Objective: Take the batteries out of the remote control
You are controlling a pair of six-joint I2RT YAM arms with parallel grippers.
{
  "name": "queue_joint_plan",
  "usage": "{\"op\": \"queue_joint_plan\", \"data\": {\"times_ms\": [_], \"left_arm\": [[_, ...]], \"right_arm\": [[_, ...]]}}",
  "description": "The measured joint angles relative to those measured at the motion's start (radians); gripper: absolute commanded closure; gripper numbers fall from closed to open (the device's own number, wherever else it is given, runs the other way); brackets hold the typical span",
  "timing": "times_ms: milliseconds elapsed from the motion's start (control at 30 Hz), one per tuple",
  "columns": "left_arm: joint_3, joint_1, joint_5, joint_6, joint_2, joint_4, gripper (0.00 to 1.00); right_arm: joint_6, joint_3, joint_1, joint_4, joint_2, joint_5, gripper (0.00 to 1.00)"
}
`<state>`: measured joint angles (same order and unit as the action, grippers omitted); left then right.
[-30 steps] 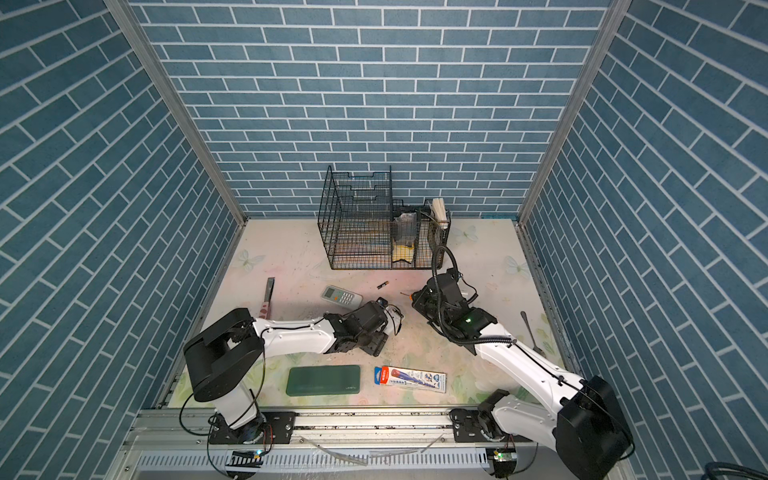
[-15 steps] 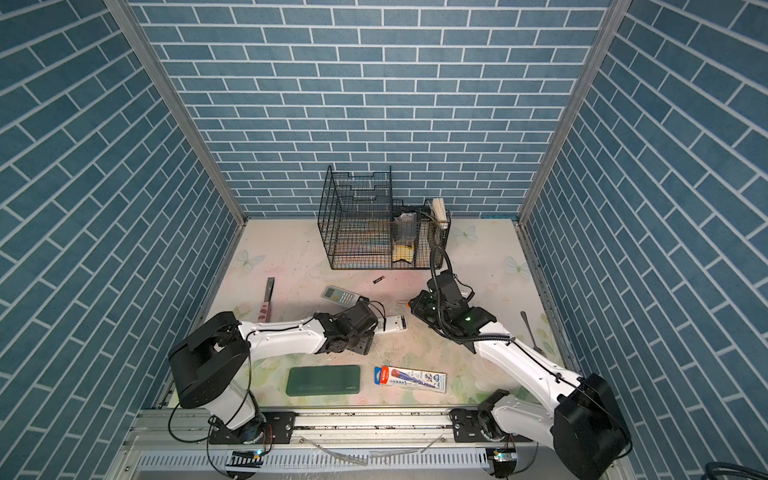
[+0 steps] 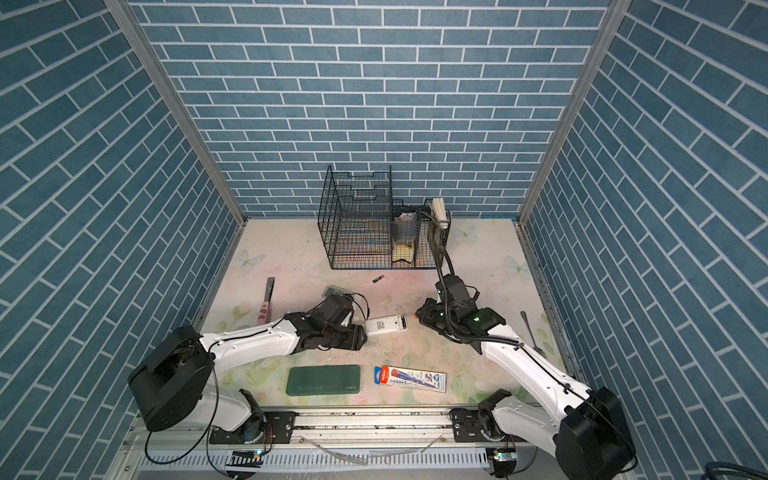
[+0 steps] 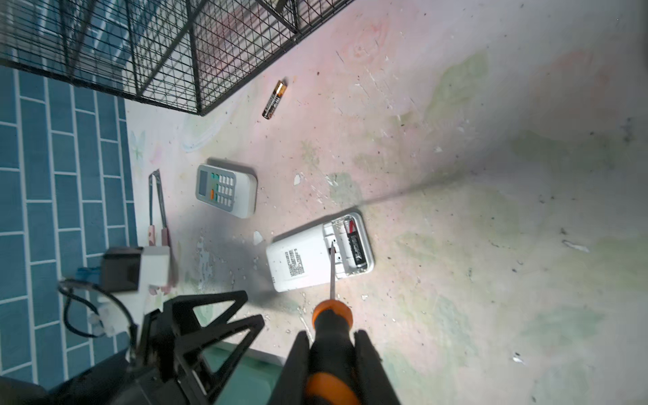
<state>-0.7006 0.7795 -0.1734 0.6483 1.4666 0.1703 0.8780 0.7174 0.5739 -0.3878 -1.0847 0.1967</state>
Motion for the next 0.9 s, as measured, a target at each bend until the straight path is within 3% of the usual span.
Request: {"op": "queue_joint_plan", "data": {"times_ms": [133,433,900], "left_arm": [[0.0,-0.022,-0.047,0.022,0.049,-0.076,0.4],[-0.037,-0.023,-0.104,0.055,0.148,-0.188,0.45],[-0.096,-0.023,-0.099,0.041,0.185,-0.124,0.52]], "right_arm": [[-0.058,0.006,-0.026,-0.031,-0.021,0.012,1.0],[-0.152,0.028,-0.057,-0.066,-0.069,0.045,1.0],[-0.207,0.041,-0.061,-0.068,-0.096,0.084,1.0]]}}
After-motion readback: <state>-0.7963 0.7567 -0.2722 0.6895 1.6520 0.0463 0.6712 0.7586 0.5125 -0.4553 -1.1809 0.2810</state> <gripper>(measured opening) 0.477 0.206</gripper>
